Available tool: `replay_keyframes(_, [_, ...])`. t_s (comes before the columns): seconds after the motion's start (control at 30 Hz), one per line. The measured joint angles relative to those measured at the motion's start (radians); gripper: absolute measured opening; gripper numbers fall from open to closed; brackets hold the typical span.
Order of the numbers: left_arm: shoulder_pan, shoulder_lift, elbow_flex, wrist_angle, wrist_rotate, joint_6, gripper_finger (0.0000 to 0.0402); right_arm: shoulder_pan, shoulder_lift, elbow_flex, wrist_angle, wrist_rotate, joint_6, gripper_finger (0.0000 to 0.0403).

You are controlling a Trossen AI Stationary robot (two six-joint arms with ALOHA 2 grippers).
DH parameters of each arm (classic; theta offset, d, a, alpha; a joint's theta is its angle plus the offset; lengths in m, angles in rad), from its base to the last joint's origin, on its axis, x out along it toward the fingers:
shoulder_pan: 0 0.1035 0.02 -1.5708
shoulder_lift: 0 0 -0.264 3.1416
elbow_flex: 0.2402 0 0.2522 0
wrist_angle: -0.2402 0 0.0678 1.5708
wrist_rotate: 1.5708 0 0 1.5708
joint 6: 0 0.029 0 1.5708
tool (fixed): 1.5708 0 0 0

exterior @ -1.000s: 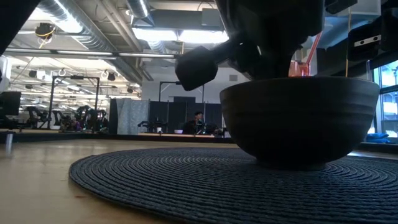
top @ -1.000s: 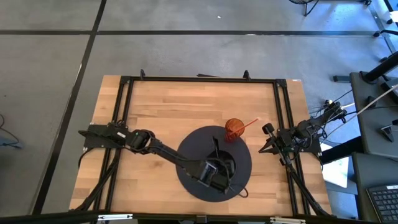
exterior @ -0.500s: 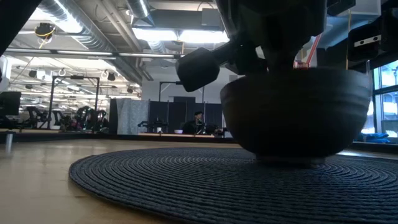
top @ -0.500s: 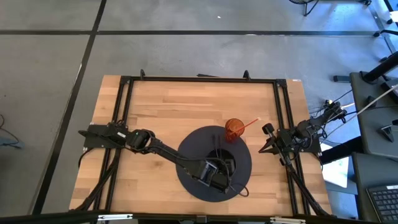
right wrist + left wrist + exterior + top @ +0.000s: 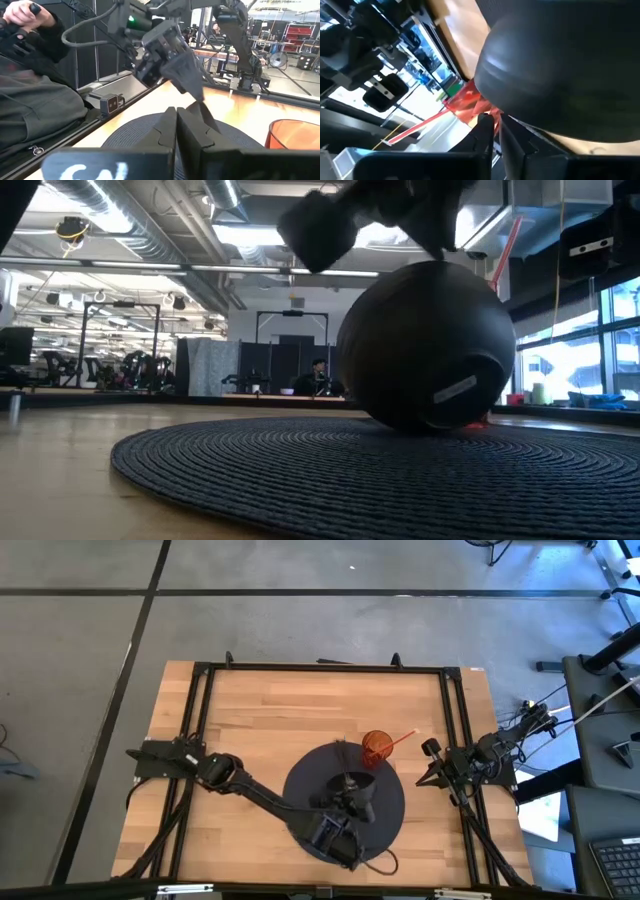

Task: Pick & Place Utensil
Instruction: Adjust the black bowl on the black mat

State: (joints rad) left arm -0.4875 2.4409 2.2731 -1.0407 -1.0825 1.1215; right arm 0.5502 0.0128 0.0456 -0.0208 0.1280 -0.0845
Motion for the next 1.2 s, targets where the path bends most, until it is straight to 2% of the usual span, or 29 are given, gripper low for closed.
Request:
replay_keyframes(0.23, [-0.024, -0.024, -0.001, -0.030, 0.015, -0.151, 0.0004, 0.000, 0.000, 0.000, 0.000, 0.001, 0.002, 0.0014])
replay_keyframes(0.6, [-0.061, -0.213, 0.000, -0.076, 0.063, -0.542, 0.0005, 0.000, 0.000, 0.000, 0.000, 0.001, 0.001, 0.0014])
replay_keyframes(0.7, [-0.076, -0.279, 0.000, -0.106, 0.181, -0.690, 0.0002, 0.000, 0.000, 0.000, 0.000, 0.002, 0.001, 0.0014])
replay_keyframes(0.83, [-0.078, -0.353, 0.001, -0.107, 0.504, -0.856, 0.0002, 0.000, 0.000, 0.000, 0.000, 0.003, 0.001, 0.0014])
replay_keyframes(0.9, [-0.075, -0.367, 0.000, -0.100, 0.620, -0.899, 0.0004, 0.000, 0.000, 0.000, 0.001, 0.002, 0.002, 0.0014])
replay_keyframes(1.07, [-0.081, -0.370, -0.045, -0.088, 0.700, -0.942, 0.0003, 0.000, 0.000, 0.000, 0.001, 0.003, 0.002, 0.0014])
replay_keyframes(1.2, [-0.075, -0.373, -0.122, -0.098, 0.796, -0.818, 0.0001, 0.000, 0.000, 0.000, 0.001, 0.003, 0.002, 0.0014])
